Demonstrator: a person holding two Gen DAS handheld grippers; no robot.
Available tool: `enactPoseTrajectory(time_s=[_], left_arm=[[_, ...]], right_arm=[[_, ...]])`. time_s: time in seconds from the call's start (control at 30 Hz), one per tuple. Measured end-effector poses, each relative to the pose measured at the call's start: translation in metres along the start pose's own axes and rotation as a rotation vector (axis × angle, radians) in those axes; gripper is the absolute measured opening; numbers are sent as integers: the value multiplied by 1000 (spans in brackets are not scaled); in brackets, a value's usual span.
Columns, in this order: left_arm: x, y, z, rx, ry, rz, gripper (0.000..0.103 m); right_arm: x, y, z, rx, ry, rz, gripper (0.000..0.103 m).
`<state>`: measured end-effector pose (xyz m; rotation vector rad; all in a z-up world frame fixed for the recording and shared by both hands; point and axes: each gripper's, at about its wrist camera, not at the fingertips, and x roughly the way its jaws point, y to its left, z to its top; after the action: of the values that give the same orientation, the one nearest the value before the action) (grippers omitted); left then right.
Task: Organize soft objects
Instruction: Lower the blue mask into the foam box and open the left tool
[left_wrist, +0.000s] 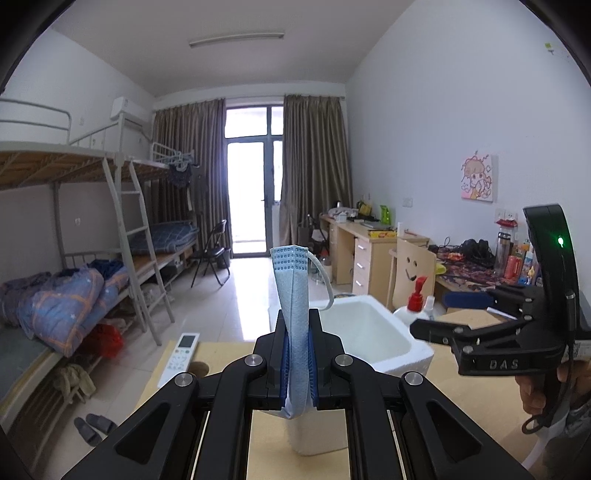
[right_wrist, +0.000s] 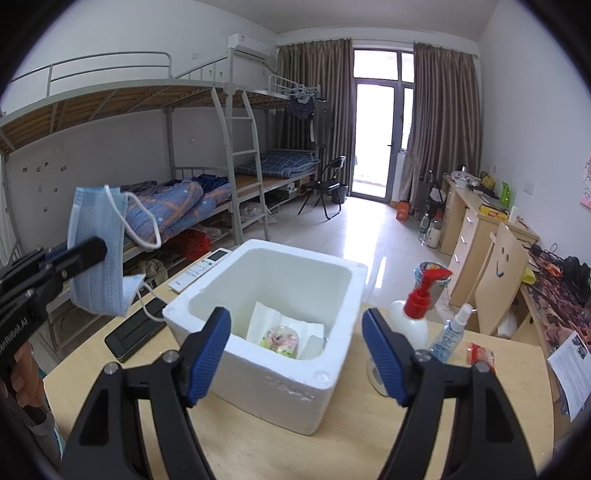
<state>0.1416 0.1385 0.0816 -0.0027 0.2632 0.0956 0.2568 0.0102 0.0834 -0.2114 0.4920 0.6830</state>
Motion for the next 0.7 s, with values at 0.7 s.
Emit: enactPoseTrajectory(time_s=[0.7], left_arm=[[51, -34, 14, 61, 14, -66, 9]], right_arm=[[-34, -44, -24, 85, -12, -117, 80]])
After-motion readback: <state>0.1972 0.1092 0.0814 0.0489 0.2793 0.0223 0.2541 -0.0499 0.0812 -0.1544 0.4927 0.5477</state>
